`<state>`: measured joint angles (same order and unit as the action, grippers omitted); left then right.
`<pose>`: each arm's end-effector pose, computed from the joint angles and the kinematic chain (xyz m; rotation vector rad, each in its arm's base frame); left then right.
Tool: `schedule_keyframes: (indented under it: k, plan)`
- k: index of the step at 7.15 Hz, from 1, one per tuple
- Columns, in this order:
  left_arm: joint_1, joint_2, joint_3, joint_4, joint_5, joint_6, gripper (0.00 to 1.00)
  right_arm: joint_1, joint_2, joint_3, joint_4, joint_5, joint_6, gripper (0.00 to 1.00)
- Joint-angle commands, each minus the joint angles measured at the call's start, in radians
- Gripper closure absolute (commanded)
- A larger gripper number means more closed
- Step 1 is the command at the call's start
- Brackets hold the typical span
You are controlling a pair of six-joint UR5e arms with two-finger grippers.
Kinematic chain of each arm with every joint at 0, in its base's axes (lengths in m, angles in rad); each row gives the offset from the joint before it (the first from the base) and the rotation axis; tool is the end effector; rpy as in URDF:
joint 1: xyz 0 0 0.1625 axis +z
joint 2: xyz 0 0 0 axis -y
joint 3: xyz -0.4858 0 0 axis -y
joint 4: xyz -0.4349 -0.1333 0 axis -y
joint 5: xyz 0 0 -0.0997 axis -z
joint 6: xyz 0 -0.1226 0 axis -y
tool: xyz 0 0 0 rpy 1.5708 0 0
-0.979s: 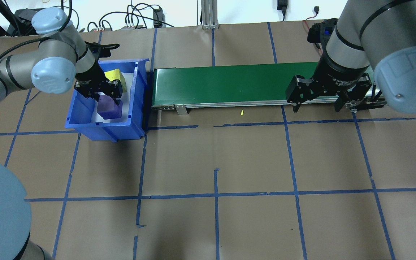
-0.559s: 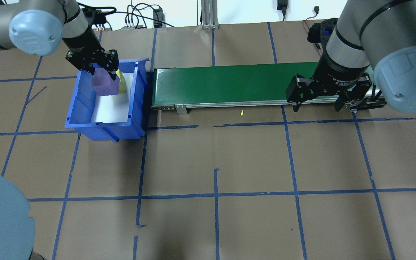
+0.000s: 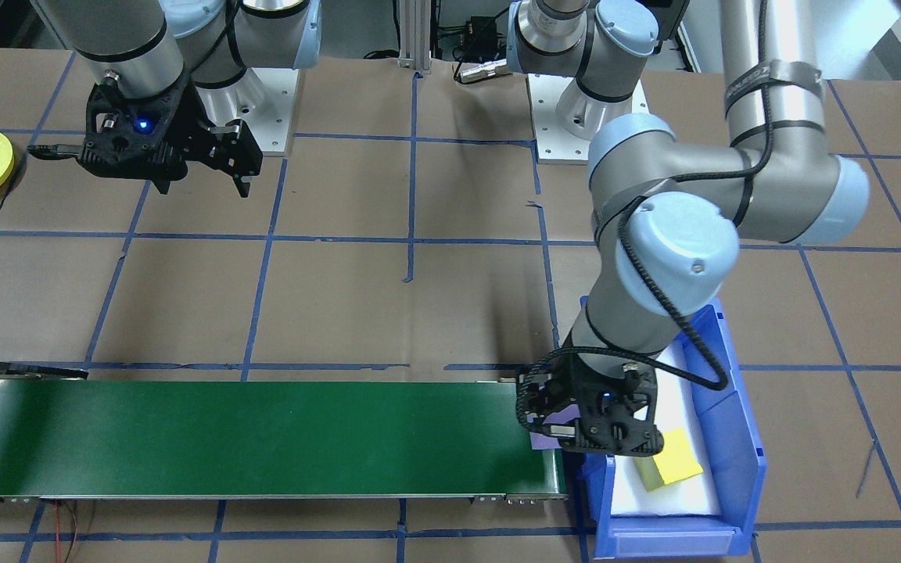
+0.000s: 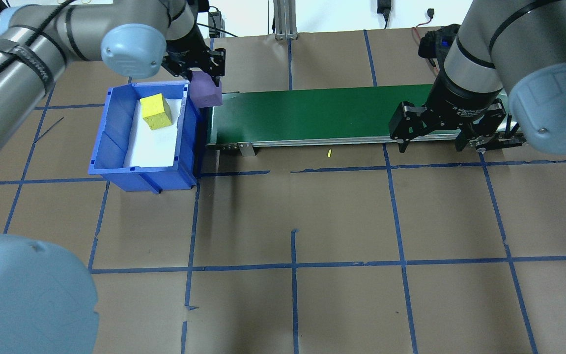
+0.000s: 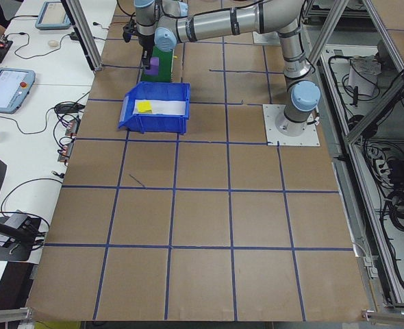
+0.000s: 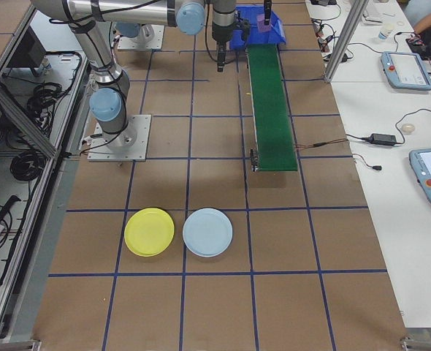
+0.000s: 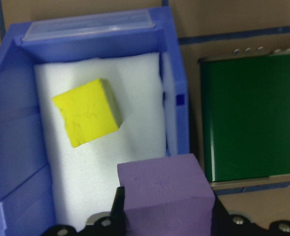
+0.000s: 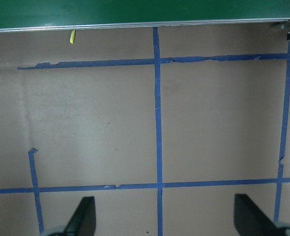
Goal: Move block left to right into plate
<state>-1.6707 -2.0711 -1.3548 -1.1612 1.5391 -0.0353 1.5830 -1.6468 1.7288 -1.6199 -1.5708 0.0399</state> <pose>-0.2128 -0.7472 0.3577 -0.1031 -3.0940 0.1904 0.1393 -0.4905 0.4855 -0.0435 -3.1400 -0.0516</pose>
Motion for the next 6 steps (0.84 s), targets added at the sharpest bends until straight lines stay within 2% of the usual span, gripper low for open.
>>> schedule_keyframes:
  k: [1,2,3,4,5,6]
  plan:
    - [-0.029,-0.063,-0.019,0.099,-0.011,-0.025,0.71,0.0,-0.001,0.0,0.0,0.0,0.0,0.0]
    - [-0.029,-0.069,-0.058,0.128,-0.045,-0.018,0.49,0.0,-0.001,0.0,0.0,0.0,0.0,0.0]
    - [-0.029,-0.067,-0.096,0.183,-0.048,-0.021,0.01,0.0,0.001,0.0,0.002,0.0,0.0,0.0]
    - [-0.03,-0.054,-0.107,0.184,-0.05,-0.015,0.0,0.0,0.001,0.0,-0.002,0.0,0.0,0.0]
    - [-0.031,-0.022,-0.096,0.154,-0.045,-0.017,0.0,0.0,0.001,-0.009,-0.008,0.03,-0.008,0.0]
    - [-0.027,0.041,-0.078,0.046,-0.036,-0.017,0.0,-0.001,0.021,0.001,-0.07,0.093,-0.011,0.0]
